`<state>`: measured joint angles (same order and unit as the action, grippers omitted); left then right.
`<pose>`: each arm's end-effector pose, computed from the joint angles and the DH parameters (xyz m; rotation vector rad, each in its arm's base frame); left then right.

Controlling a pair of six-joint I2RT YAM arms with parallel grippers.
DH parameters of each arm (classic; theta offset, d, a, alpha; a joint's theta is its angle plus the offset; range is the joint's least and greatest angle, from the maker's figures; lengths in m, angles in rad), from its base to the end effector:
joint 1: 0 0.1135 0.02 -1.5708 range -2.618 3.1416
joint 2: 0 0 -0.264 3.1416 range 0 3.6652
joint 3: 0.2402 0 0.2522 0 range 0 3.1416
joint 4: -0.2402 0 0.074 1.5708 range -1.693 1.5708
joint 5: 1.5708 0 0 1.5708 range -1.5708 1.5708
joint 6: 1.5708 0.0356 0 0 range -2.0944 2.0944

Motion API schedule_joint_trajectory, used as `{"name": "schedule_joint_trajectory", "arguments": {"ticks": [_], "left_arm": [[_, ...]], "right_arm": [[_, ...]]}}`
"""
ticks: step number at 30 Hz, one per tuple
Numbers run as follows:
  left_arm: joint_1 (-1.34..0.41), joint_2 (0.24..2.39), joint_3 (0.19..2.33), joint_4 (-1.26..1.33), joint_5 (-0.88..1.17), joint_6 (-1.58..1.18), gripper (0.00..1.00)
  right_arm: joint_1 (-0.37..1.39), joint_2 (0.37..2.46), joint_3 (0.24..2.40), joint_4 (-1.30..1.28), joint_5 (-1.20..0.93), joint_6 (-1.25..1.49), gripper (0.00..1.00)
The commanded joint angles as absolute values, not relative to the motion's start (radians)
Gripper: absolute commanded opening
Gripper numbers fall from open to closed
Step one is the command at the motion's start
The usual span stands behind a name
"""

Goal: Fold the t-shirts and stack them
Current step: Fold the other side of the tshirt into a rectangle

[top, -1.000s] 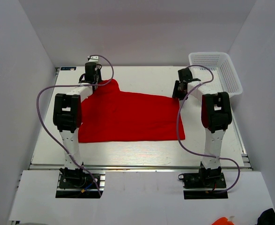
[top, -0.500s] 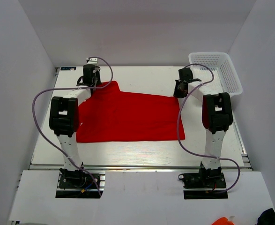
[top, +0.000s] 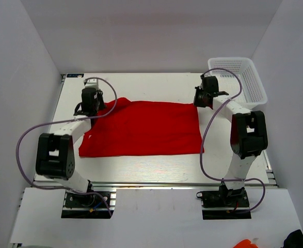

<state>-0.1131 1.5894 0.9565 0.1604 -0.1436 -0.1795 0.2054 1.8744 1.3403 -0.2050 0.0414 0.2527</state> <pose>0.3535 -0.0350 0.2312 -0.1571 2.0322 -0.0368 0.4127 0.0845 0.2186 0.0760 2.3151 0.1855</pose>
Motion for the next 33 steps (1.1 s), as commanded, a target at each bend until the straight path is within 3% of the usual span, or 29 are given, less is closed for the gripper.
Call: {"name": "schedule_joint_trajectory", "arguments": {"ticks": [1, 11, 22, 33], "left_arm": [[-0.109, 1.451, 0.853, 0.161, -0.156, -0.244, 0.0], [-0.109, 1.066, 0.524, 0.138, -0.124, -0.357, 0.0], [-0.109, 0.743, 0.298, 0.008, -0.077, -0.48, 0.0], [-0.109, 0.718, 0.221, -0.07, -0.089, -0.521, 0.0]], "right_arm": [[0.201, 1.813, 1.324, -0.161, 0.034, 0.227, 0.0], [0.198, 1.756, 1.282, -0.176, 0.078, 0.213, 0.0], [0.198, 1.718, 1.239, -0.181, 0.087, 0.213, 0.0], [0.201, 1.689, 1.18, -0.178, 0.112, 0.225, 0.0]]}}
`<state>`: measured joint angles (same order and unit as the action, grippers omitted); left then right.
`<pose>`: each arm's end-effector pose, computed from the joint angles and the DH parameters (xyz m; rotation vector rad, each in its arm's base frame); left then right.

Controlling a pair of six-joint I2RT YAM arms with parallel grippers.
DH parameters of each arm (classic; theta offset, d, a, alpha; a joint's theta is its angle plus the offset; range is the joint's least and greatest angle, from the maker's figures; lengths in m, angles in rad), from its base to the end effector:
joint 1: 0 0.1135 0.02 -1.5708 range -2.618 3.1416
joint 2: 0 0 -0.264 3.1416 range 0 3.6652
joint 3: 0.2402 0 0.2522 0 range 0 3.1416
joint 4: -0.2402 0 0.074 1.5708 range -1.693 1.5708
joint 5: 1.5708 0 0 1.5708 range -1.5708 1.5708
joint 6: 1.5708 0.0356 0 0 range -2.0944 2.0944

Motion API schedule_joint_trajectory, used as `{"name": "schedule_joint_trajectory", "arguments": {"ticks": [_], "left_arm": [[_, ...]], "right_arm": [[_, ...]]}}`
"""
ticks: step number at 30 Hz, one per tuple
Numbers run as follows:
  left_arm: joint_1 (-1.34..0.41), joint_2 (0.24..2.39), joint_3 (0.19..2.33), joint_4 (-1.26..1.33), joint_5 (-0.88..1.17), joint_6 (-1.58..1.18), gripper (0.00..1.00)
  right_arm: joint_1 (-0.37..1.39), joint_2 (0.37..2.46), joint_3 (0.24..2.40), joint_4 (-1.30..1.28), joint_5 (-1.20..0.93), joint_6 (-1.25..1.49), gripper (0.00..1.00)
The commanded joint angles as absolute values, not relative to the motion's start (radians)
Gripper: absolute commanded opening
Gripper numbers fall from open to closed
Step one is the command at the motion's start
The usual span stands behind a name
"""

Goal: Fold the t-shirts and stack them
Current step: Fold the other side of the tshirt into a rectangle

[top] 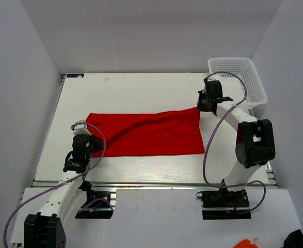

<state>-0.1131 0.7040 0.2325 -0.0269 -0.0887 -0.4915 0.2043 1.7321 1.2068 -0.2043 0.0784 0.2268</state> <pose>0.1597 -0.0150 0.1742 -0.4447 2.0308 -0.2796 0.3786 0.0756 0.2302 0.0663 2.3003 0.1320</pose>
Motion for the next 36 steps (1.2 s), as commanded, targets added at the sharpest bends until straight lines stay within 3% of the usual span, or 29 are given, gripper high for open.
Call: {"name": "schedule_joint_trajectory", "arguments": {"ticks": [1, 6, 7, 8, 9, 10, 12, 13, 16, 19, 22, 24, 29, 36], "left_arm": [[-0.109, 0.718, 0.221, -0.081, -0.101, -0.522, 0.0], [-0.109, 0.738, 0.254, -0.193, -0.22, -0.63, 0.0], [-0.109, 0.747, 0.265, -0.222, -0.247, -0.655, 0.05], [-0.109, 0.747, 0.278, -0.251, -0.271, -0.672, 0.17], [-0.109, 0.759, 0.303, -0.294, -0.305, -0.681, 0.45], [-0.109, 0.759, 0.333, -0.314, -0.319, -0.695, 0.63], [-0.109, 0.781, 0.357, -0.339, -0.342, -0.695, 0.93], [-0.109, 0.781, 0.368, -0.348, -0.342, -0.695, 0.93], [-0.109, 0.804, 0.397, -0.339, -0.342, -0.695, 0.99], [-0.109, 0.834, 0.428, -0.31, -0.342, -0.695, 0.99], [-0.109, 0.886, 0.46, -0.24, -0.313, -0.681, 0.99], [-0.109, 0.958, 0.494, -0.194, -0.258, -0.643, 0.99], [-0.109, 1.199, 0.642, -0.097, -0.068, -0.566, 0.99], [-0.109, 1.572, 0.842, -0.106, 0.029, -0.525, 0.99]], "right_arm": [[0.201, 1.684, 1.164, -0.178, 0.115, 0.23, 0.0], [0.199, 1.623, 1.039, -0.172, 0.112, 0.297, 0.0], [0.201, 1.611, 1.016, -0.155, 0.113, 0.311, 0.1], [0.199, 1.568, 0.99, -0.152, 0.127, 0.328, 0.17], [0.199, 1.551, 0.923, -0.144, 0.139, 0.343, 0.17], [0.201, 1.507, 0.901, -0.144, 0.147, 0.376, 0.27], [0.199, 1.474, 0.833, -0.149, 0.179, 0.402, 0.61], [0.198, 1.442, 0.821, -0.155, 0.22, 0.422, 0.69], [0.201, 1.373, 0.792, -0.184, 0.259, 0.434, 0.69], [0.199, 1.328, 0.798, -0.201, 0.247, 0.428, 0.7], [0.206, 1.316, 0.808, -0.137, 0.108, 0.33, 0.7], [0.231, 1.331, 0.822, -0.065, -0.101, 0.27, 0.73], [0.242, 1.48, 0.971, -0.063, -0.326, 0.111, 0.74], [0.333, 1.704, 1.164, -0.115, -0.472, 0.008, 0.76]]}}
